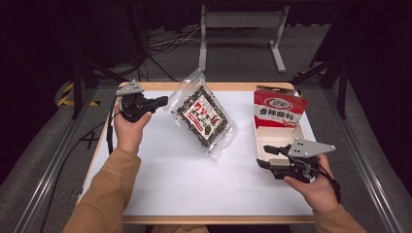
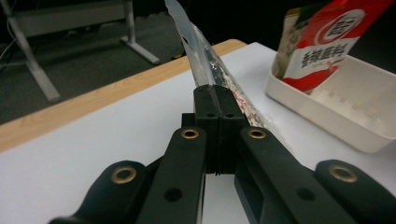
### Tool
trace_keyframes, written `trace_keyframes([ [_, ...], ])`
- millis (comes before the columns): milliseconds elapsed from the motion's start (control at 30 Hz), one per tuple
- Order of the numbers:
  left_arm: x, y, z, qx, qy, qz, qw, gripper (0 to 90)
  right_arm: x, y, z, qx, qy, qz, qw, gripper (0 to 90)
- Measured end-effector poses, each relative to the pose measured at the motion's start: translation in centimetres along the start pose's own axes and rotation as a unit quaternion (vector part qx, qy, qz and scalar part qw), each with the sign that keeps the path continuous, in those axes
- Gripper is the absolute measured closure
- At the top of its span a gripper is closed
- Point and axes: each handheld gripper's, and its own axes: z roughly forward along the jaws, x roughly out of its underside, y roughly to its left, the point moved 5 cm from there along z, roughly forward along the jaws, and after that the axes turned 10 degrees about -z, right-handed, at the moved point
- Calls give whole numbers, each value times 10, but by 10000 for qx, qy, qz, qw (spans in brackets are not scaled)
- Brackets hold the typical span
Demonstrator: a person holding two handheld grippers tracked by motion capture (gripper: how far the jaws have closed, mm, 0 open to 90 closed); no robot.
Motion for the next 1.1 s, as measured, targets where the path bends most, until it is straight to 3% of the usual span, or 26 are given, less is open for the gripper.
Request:
trace_keyframes([
  [200,-13,-31,-12,271,-146,356,9989,900,-2,1,-1,2,-25,-38,10000,477],
  [267,-15,-35,-14,313,-175,386,9986,900,-2,1,-1,15,-32,-41,10000,477],
  [467,-22,-71,-27,504,-393,794,9948,900,-3,3,-3,12,-44,-64,10000,477],
  [633,-23,-90,-37,757,-520,986,9909,900,-5,3,-3,26,-67,-80,9999,477],
  [700,-23,-93,-39,773,-543,1007,9904,900,-5,3,-3,21,-74,-80,9999,477],
  [767,-21,-104,-46,913,-623,1114,9876,900,-5,2,-2,24,-79,-81,9999,475],
  [867,-17,-113,-50,972,-653,1244,9853,900,-8,2,1,-5,-112,-57,9999,458],
  [967,-13,-118,-52,1019,-664,1299,9840,900,-13,1,8,-16,-163,-78,9998,442],
  [1100,-10,-117,-55,1038,-704,1252,9842,900,-28,-1,20,-20,-273,-171,9995,421],
])
